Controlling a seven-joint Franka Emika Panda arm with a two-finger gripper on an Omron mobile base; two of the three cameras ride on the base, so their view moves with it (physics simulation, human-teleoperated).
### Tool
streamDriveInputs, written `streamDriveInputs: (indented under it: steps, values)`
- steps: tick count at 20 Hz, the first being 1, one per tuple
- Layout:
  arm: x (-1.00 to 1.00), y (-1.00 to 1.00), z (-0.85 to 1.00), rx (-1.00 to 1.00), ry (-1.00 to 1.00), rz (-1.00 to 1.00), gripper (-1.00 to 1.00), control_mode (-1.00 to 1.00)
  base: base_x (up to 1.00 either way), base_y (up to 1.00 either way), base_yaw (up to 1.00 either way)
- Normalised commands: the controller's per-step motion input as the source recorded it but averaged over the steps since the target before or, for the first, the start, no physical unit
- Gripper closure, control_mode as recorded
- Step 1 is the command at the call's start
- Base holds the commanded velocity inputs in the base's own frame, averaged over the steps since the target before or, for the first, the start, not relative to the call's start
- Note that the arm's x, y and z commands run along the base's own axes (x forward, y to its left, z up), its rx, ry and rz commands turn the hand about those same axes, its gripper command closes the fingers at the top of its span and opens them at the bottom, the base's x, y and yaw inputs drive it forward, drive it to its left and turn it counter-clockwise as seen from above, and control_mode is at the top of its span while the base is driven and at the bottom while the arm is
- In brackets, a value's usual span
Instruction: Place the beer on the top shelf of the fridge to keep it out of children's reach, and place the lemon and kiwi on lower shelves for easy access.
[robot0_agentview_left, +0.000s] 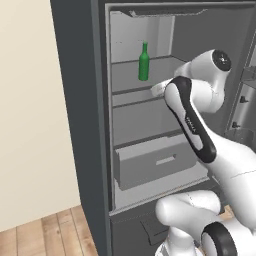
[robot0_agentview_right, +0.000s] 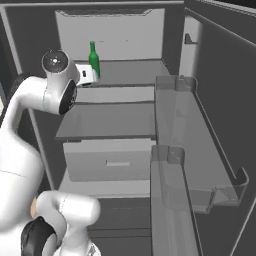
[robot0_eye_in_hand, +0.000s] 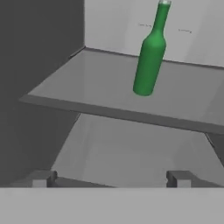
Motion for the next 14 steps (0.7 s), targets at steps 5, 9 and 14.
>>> streamDriveInputs:
  steps: [5, 9, 14]
  values:
    - [-1.00, -0.12, -0.46, -0.03, 0.37, -0.05, -1.00, -1.00, 0.00, 0.00, 0.00]
    - [-0.93, -0.14, -0.51, -0.09, 0.33, -0.05, -1.00, -1.00, 0.00, 0.00, 0.00]
    - [-0.57, -0.02, -0.36, -0.08, 0.22, -0.05, -1.00, -1.00, 0.00, 0.00, 0.00]
